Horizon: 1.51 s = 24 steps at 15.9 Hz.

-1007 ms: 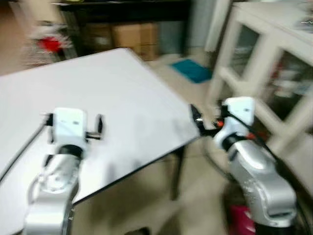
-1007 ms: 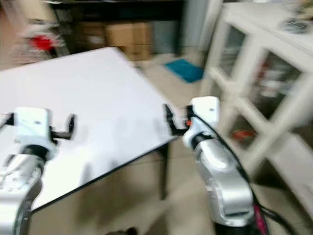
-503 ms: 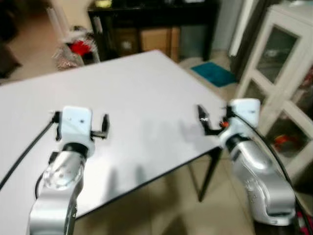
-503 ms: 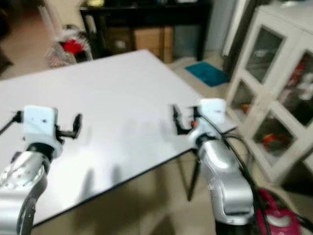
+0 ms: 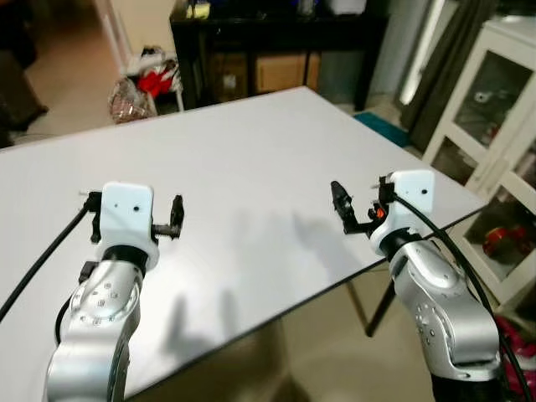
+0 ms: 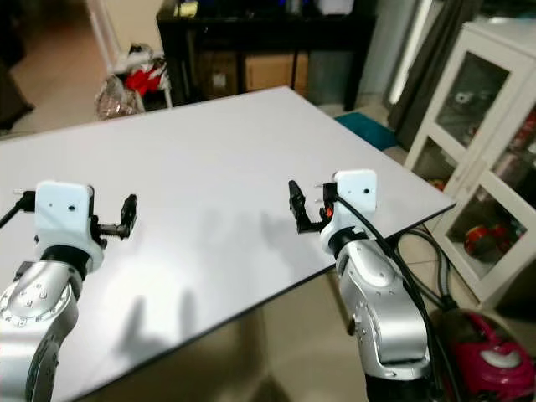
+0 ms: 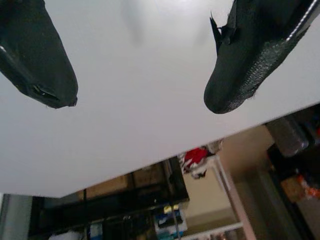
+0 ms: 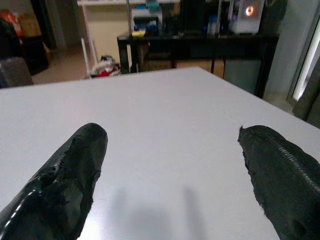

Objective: Setting the table

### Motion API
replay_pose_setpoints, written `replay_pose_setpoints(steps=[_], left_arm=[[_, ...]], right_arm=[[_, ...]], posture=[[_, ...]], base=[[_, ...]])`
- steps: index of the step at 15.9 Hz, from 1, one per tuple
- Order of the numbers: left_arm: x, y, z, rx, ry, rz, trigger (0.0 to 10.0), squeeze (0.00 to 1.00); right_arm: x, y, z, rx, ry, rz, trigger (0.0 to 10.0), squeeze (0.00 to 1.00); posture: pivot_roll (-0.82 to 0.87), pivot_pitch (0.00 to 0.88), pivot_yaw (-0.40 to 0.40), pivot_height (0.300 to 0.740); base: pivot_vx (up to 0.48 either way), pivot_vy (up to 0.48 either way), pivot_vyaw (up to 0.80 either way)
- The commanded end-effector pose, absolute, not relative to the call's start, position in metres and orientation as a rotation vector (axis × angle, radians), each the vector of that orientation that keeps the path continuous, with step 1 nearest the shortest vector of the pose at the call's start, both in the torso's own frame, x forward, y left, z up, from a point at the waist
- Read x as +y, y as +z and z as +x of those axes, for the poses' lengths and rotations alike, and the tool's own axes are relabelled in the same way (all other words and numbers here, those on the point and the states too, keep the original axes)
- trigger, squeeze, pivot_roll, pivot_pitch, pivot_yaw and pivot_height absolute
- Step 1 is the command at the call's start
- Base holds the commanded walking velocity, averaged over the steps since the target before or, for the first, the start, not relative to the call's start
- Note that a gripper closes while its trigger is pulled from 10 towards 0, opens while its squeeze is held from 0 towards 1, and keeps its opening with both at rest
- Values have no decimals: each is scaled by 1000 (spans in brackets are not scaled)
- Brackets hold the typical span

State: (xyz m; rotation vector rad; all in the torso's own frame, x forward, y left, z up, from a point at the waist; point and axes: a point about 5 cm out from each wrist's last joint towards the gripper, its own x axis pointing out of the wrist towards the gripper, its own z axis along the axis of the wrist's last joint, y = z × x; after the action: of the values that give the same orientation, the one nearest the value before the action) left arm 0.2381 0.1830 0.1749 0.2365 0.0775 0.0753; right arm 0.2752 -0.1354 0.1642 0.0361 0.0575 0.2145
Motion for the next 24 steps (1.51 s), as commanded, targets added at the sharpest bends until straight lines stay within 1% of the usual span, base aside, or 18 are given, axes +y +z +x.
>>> replay_pose_setpoints(steps=[1, 9, 15, 21, 23, 24], left_arm=[[188, 177, 236, 72, 98, 251, 10000, 0], [194, 181, 232, 75, 132, 270, 10000, 0], [195, 180, 227, 79, 152, 268, 10000, 0], [195, 181, 223, 80, 163, 269, 10000, 0], [194, 182, 223, 78, 153, 274, 10000, 0], [192, 186, 225, 52, 122, 333, 10000, 0]], right_arm=[[-125, 168, 276, 38, 262, 33, 10000, 1000], [-110, 167, 277, 31, 383, 25, 10000, 1000], [-104, 164, 278, 35, 447, 14, 10000, 1000], [-102, 161, 278, 39, 463, 21, 10000, 1000], [-102, 159, 276, 39, 454, 33, 10000, 1000], [-103, 159, 275, 33, 438, 51, 10000, 1000]], posture=[[-59, 0, -4, 740], [-22, 0, -15, 740], [-7, 0, -31, 740], [0, 0, -37, 740], [-1, 0, -28, 740], [-5, 0, -10, 740]], base=[[0, 394, 800], [0, 394, 800], [0, 394, 800], [0, 394, 800], [0, 337, 800], [0, -300, 800]])
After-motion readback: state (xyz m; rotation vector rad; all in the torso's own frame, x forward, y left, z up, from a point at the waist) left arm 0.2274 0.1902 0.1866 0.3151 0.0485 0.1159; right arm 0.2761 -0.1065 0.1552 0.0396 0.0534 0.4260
